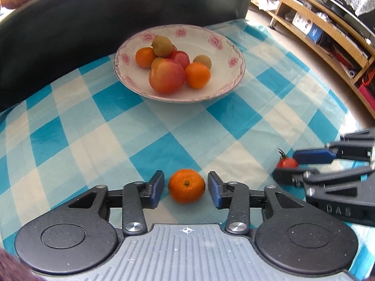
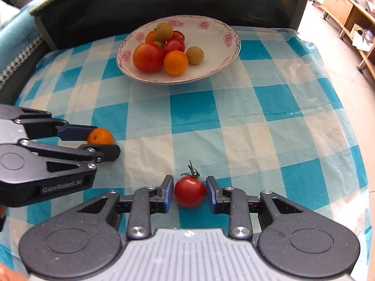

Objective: Organize fruits
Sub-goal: 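Carry the mandarin and cherry tomato in both tools over the bowl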

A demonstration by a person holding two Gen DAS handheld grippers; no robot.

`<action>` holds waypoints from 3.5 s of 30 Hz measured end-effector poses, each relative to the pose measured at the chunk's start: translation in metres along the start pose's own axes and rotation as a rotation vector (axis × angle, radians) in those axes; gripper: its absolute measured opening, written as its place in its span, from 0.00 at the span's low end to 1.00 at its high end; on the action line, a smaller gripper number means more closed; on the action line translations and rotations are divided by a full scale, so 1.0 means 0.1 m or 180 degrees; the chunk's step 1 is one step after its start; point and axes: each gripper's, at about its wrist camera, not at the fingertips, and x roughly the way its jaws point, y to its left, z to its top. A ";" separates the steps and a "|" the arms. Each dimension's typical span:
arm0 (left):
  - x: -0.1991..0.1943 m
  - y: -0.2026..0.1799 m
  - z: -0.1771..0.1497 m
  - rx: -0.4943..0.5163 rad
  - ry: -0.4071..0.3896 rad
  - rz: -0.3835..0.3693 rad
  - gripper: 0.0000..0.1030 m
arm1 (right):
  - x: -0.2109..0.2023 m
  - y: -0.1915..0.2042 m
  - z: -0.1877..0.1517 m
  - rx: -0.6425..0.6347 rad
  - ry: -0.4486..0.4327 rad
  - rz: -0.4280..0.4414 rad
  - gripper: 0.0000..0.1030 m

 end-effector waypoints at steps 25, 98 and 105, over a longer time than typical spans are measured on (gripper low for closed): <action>0.04 -0.03 -0.06 -0.0028 0.0040 0.0079 0.50 | -0.01 -0.02 -0.08 0.0041 -0.0044 0.0025 0.39; 0.04 0.00 0.89 0.0037 -0.0440 0.0192 0.38 | -0.07 -0.10 0.85 -0.0043 -0.0624 -0.0206 0.30; 0.12 0.03 0.97 0.0047 -0.0453 0.0241 0.38 | 0.06 -0.17 0.98 -0.0010 -0.0617 -0.0215 0.30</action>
